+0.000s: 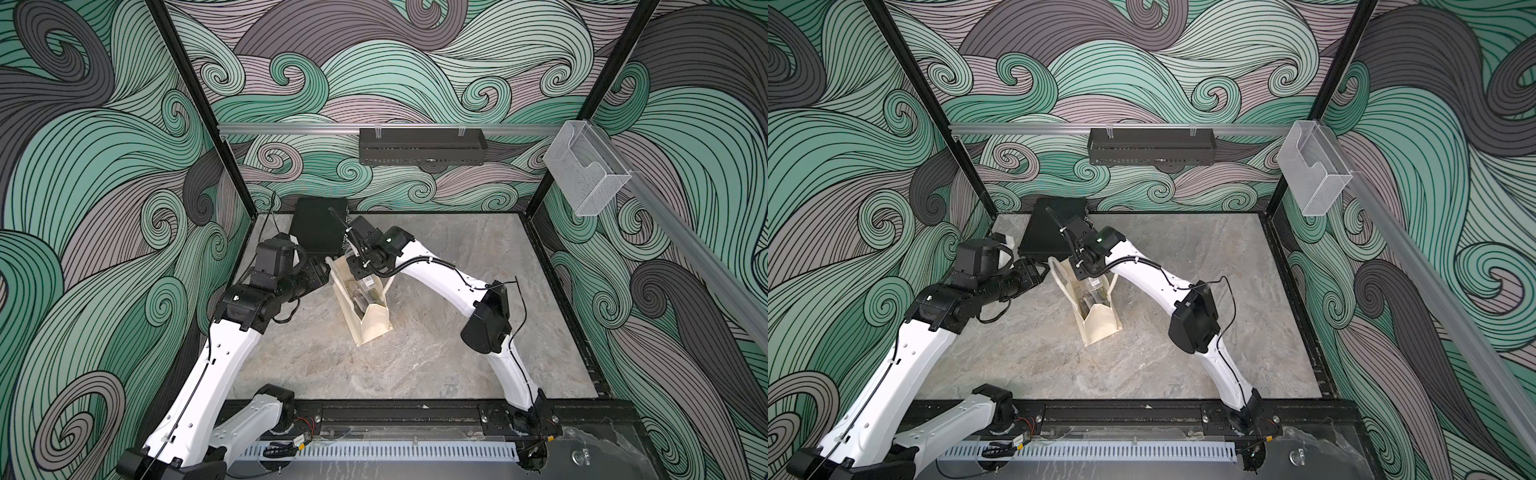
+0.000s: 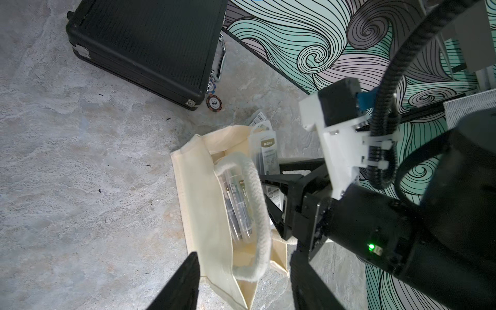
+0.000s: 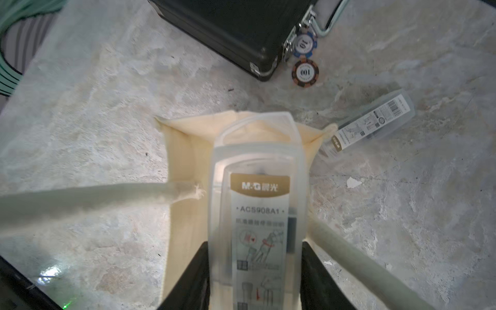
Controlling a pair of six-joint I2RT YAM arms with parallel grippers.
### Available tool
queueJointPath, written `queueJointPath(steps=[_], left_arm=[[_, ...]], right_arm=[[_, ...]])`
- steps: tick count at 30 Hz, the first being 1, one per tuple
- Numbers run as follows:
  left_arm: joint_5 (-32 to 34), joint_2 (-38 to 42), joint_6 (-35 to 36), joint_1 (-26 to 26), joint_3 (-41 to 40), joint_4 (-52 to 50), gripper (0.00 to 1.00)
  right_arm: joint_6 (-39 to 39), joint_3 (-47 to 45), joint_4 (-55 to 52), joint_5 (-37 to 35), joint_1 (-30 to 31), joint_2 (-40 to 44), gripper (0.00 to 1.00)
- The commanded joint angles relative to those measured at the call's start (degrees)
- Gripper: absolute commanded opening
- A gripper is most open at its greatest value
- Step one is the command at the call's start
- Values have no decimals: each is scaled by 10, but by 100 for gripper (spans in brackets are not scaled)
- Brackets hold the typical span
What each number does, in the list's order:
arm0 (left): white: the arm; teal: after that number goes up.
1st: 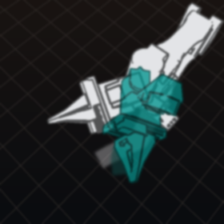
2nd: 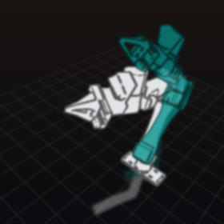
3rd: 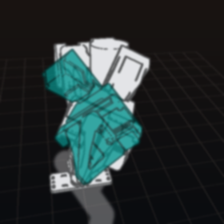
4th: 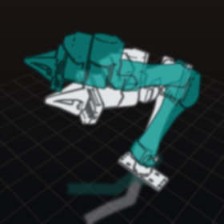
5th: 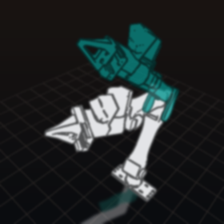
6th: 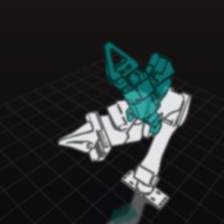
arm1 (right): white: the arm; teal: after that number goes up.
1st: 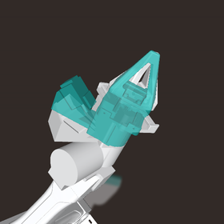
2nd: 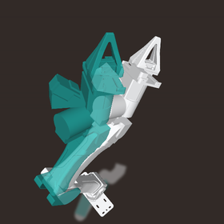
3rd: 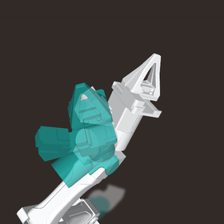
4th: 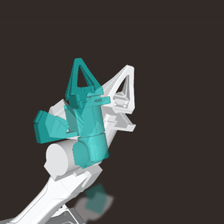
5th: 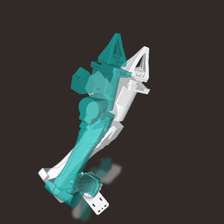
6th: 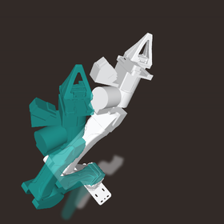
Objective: Put the compass set into the canvas bag
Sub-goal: Place the compass set in the canvas bag, then move the canvas bag to the center of the board.
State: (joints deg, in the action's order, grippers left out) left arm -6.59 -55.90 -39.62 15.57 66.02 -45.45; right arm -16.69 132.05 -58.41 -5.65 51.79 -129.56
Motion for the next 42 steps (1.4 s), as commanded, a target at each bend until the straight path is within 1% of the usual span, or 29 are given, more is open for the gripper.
queueJointPath(steps=[1, 8, 10, 13, 16, 19, 25, 27, 29, 31, 34, 37, 39, 42], left_arm=[[4, 3, -1, 6, -5, -4, 56], [2, -3, 1, 6, -7, -2, 56], [-2, -5, -1, 6, -9, 1, 56], [-9, -12, -5, 7, -12, 8, 56], [-9, -16, -4, 7, -7, 10, 56], [-6, -26, 1, 9, 3, 4, 56], [-4, -40, 2, 10, 11, 6, 56], [4, -39, 2, 10, 11, 5, 56], [8, -37, 3, 10, 12, 4, 56], [10, -37, 3, 10, 14, 4, 56], [11, -44, 4, 10, 24, 1, 56], [10, -60, 3, 12, 34, 4, 56], [9, -72, 2, 20, 39, 10, 56], [11, -97, 1, 36, 50, 12, 56]], right_arm=[[-12, 1, -26, -9, 0, -8, 45], [-35, 12, -51, -2, 1, -43, 46], [-34, 27, -62, 3, 1, -47, 50], [-40, 67, -82, 6, 2, -46, 61], [-38, 88, -83, 6, 2, -25, 69], [-27, 106, -82, -6, 2, 5, 73], [3, 118, -28, -89, -8, 88, 78], [-8, 110, -8, -123, -22, 109, 79], [-39, 105, -1, -142, -48, 123, 81], [-73, 91, -1, -145, -79, 131, 81], [-129, 47, 3, -149, -129, 140, 81], [-169, 20, 2, -114, -173, 122, 82], [-178, 19, 2, -88, -190, 96, 82], [-152, 53, -5, -50, -195, 39, 81]])
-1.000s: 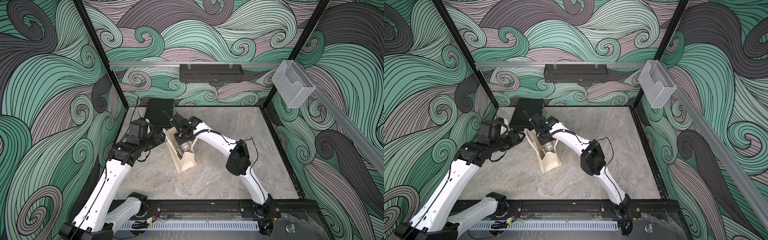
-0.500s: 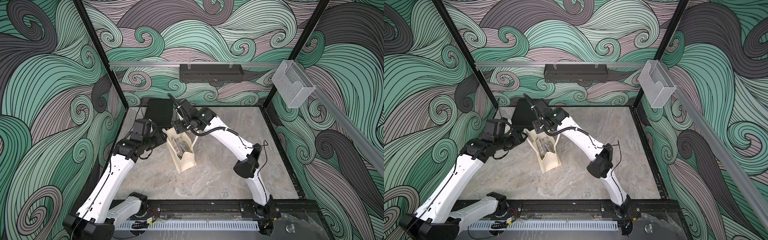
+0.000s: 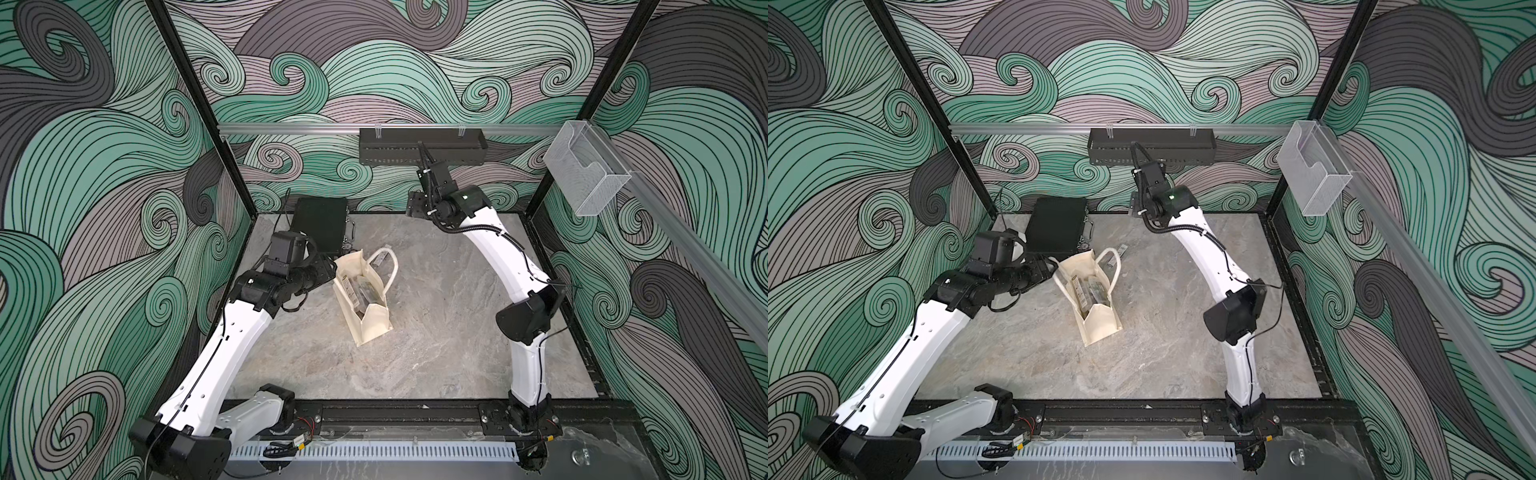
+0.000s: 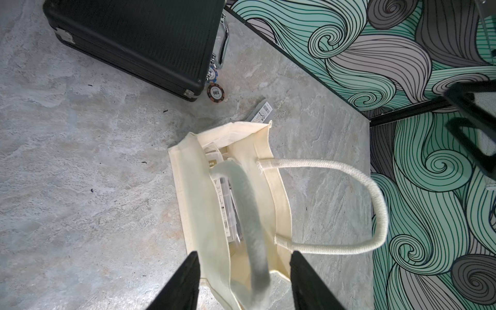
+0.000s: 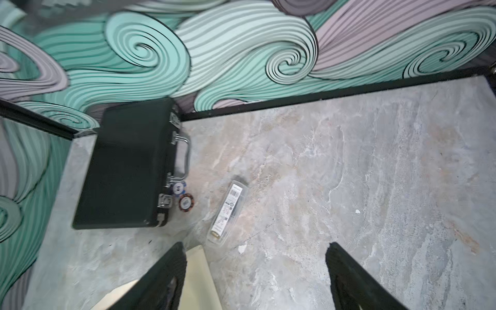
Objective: Put the compass set into the canvas bag
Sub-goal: Move the canvas bag to the center of the board.
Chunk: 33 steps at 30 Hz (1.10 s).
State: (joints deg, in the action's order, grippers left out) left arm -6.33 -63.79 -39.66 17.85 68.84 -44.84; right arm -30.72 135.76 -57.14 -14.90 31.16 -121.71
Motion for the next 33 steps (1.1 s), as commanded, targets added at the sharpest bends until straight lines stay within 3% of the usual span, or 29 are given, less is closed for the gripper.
queueJointPath(steps=[1, 6, 10, 16, 20, 33], left_arm=[[10, -27, 2, 17, 27, 5, 56], [23, -57, 8, 25, 34, -7, 52], [48, -61, 16, 25, 35, -31, 31], [78, -41, 20, 25, 18, -47, 17], [98, -23, 17, 21, 13, -62, 2], [114, 14, 60, -36, 44, -138, 0]], right_arm=[[-12, 33, -29, 40, 12, -60, 81], [-27, 68, -32, 61, 11, -143, 80], [-35, 108, -37, 79, 15, -206, 79], [-44, 137, -30, 91, 24, -270, 78], [-41, 137, -20, 85, 34, -293, 79], [-66, 136, 19, 62, 51, -331, 80]])
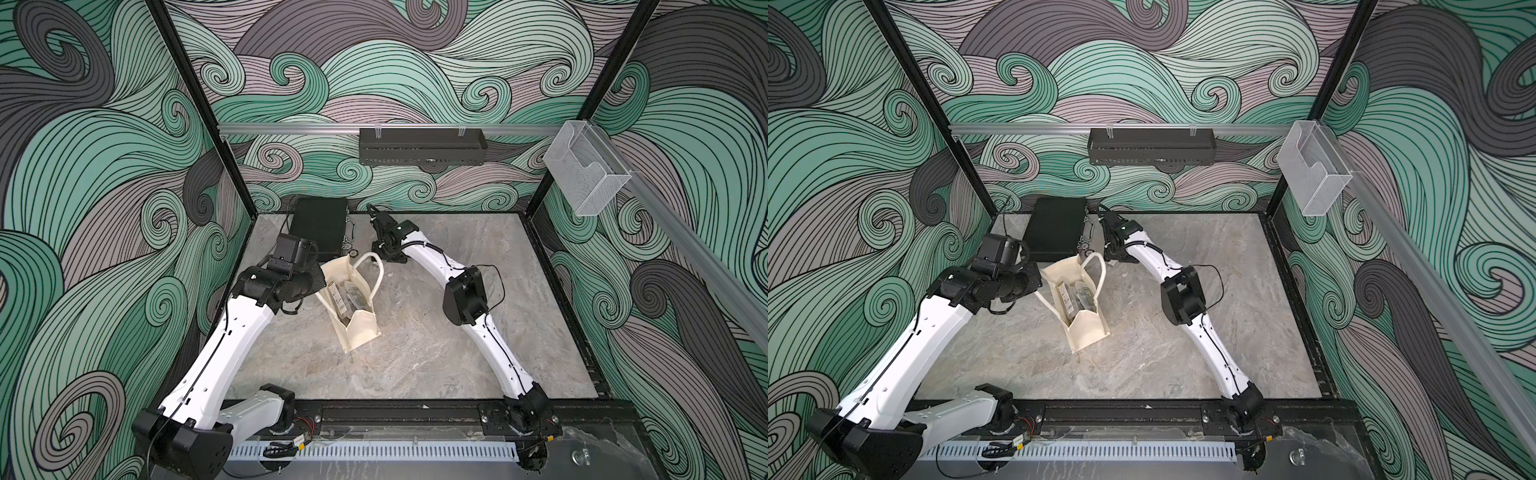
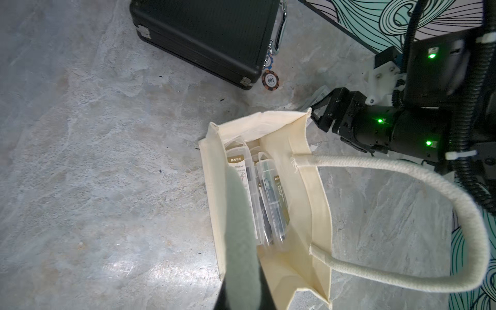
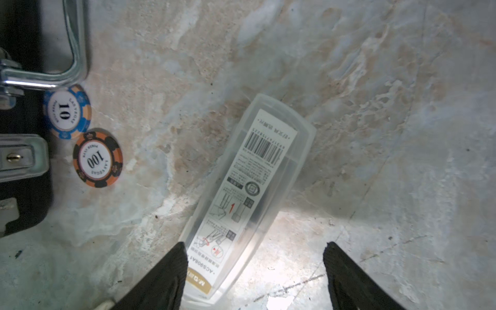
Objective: Put the compass set into the canvas bag
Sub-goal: Move the canvas bag to the center of the board.
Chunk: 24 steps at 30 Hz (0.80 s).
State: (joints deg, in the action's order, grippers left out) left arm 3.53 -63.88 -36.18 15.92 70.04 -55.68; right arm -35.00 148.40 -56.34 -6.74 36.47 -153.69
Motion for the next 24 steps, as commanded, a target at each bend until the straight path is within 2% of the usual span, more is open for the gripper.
queueJointPath(steps=[1, 5, 9, 12, 14, 17, 24], left_arm=[[11, 17, 30, -23, 33, -33, 0], [-3, 27, 36, -52, 31, -47, 0], [-18, 37, 31, -61, 18, -41, 0], [-25, 37, 29, -62, 11, -41, 7], [-30, 38, 27, -62, 7, -41, 16], [-33, 41, 24, -62, 3, -37, 23], [-34, 44, 23, -62, 3, -34, 29]], right_arm=[[-23, 8, 16, -20, -2, -13, 80], [-27, 17, 24, -26, -2, -28, 80], [-20, 33, 4, -50, 4, -38, 81], [-16, 42, -8, -49, 6, -49, 84], [-14, 55, -18, -42, 5, -61, 84], [-7, 71, -33, -45, 8, -68, 82], [9, 30, -42, -55, 4, -43, 71]])
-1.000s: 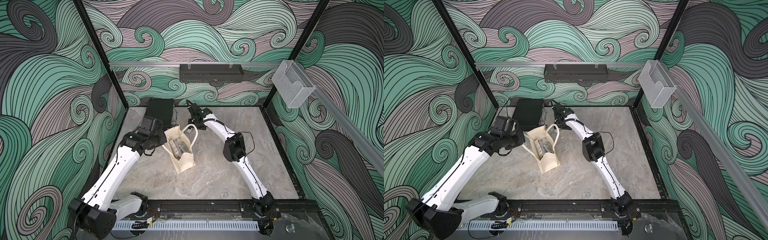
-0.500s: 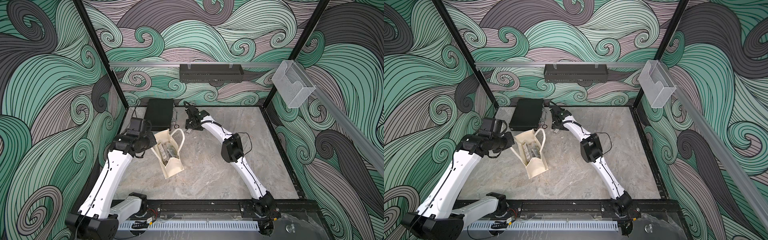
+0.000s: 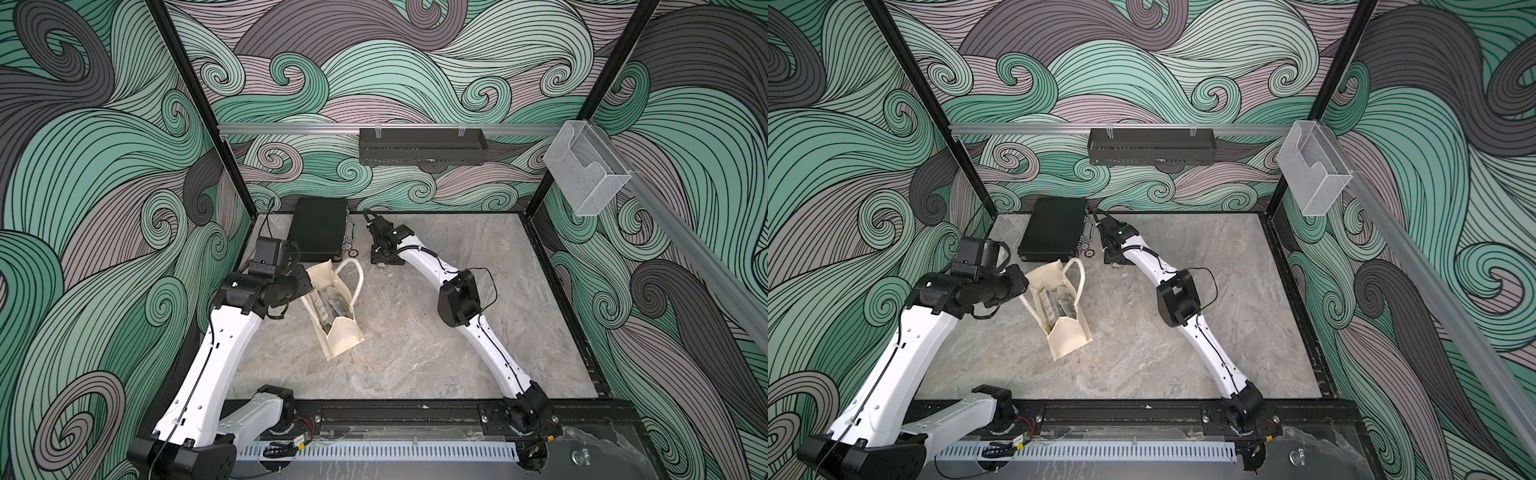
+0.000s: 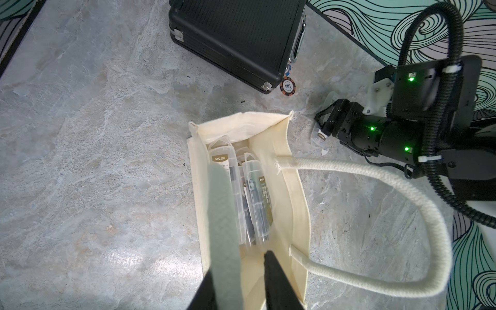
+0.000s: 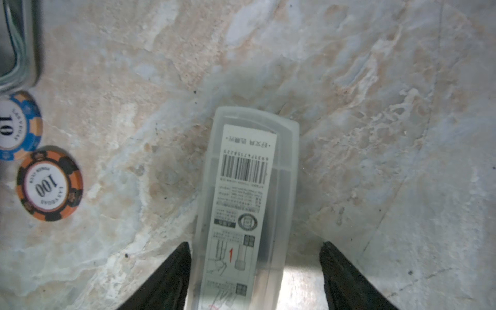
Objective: Put the compass set into the canvas bag
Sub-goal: Move the canvas bag to the center of the board, then pick up the compass set at the center of the board.
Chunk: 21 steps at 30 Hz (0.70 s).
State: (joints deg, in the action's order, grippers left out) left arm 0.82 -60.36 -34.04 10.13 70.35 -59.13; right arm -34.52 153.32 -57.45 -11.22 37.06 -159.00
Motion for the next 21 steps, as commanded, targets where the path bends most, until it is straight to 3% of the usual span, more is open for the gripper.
queueJointPath(steps=[1, 10, 15, 21], left_arm=[[-7, 9, 3, -4, -1, 1, 29], [4, 31, 16, -10, 14, -10, 44], [0, 56, 23, -20, 17, -12, 49], [16, 61, 37, -48, 31, -50, 51]], right_arm=[[8, -19, -30, -6, -4, 11, 69], [35, -48, -28, 8, -6, 36, 48], [49, -65, -31, -4, -2, 74, 45], [71, -116, -31, -34, 5, 194, 45]])
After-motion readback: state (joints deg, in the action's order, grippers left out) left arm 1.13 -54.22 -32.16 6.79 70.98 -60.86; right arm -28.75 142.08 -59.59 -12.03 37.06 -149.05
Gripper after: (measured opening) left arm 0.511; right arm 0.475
